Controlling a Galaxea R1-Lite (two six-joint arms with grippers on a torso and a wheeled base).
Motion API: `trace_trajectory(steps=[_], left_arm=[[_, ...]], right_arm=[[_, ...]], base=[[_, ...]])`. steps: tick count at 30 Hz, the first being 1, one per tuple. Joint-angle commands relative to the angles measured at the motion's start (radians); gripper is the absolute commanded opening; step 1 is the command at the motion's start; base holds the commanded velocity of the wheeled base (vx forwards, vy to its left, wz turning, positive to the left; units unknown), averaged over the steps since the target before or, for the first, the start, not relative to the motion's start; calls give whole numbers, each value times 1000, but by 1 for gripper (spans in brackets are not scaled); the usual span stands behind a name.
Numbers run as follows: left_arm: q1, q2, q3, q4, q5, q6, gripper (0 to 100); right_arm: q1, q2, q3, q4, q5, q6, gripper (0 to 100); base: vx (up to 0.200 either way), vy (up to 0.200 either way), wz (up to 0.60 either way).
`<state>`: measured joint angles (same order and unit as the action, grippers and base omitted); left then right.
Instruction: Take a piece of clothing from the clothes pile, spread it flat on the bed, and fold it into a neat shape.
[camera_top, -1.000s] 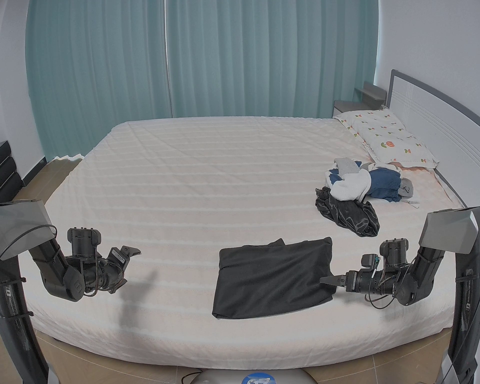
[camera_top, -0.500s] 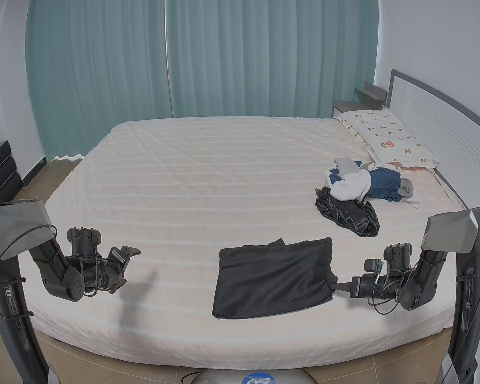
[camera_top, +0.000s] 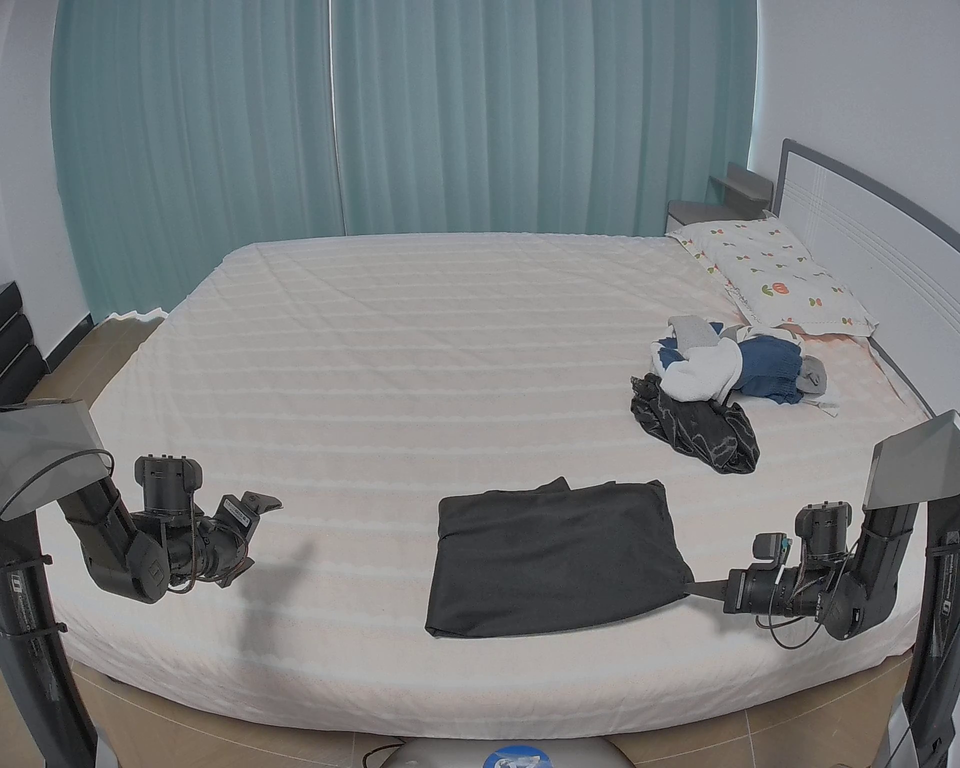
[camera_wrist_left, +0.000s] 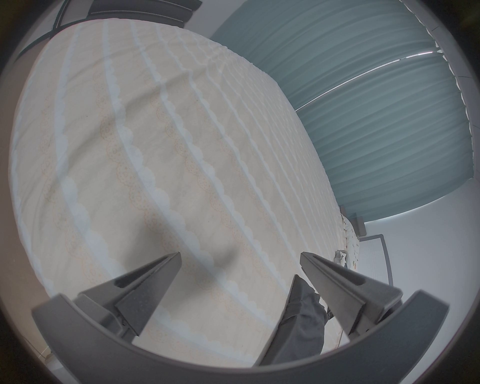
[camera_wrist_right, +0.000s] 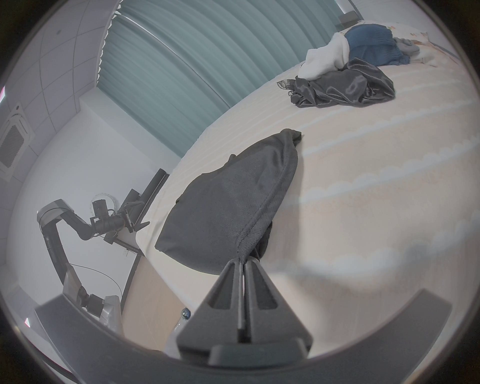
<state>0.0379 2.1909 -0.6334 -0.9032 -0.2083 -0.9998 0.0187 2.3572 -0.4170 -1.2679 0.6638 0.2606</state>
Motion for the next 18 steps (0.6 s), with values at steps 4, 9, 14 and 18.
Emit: trace_trajectory(steps=[4,9,14,18], left_arm=[[0,0,0,0,0,0,100],[0,1,0,0,0,0,100],[0,0,0,0,0,0,100],[0,0,0,0,0,0,100]], right_arm=[[-31,-1,49,-21,16,-11,0],[-22,17,50,-31,14,-12,0],[-20,27,52,-30,14,-12,0],[-25,37,52,-24,13,-21,0]], base=[[0,0,0],[0,0,0],[0,0,0],[0,0,0]])
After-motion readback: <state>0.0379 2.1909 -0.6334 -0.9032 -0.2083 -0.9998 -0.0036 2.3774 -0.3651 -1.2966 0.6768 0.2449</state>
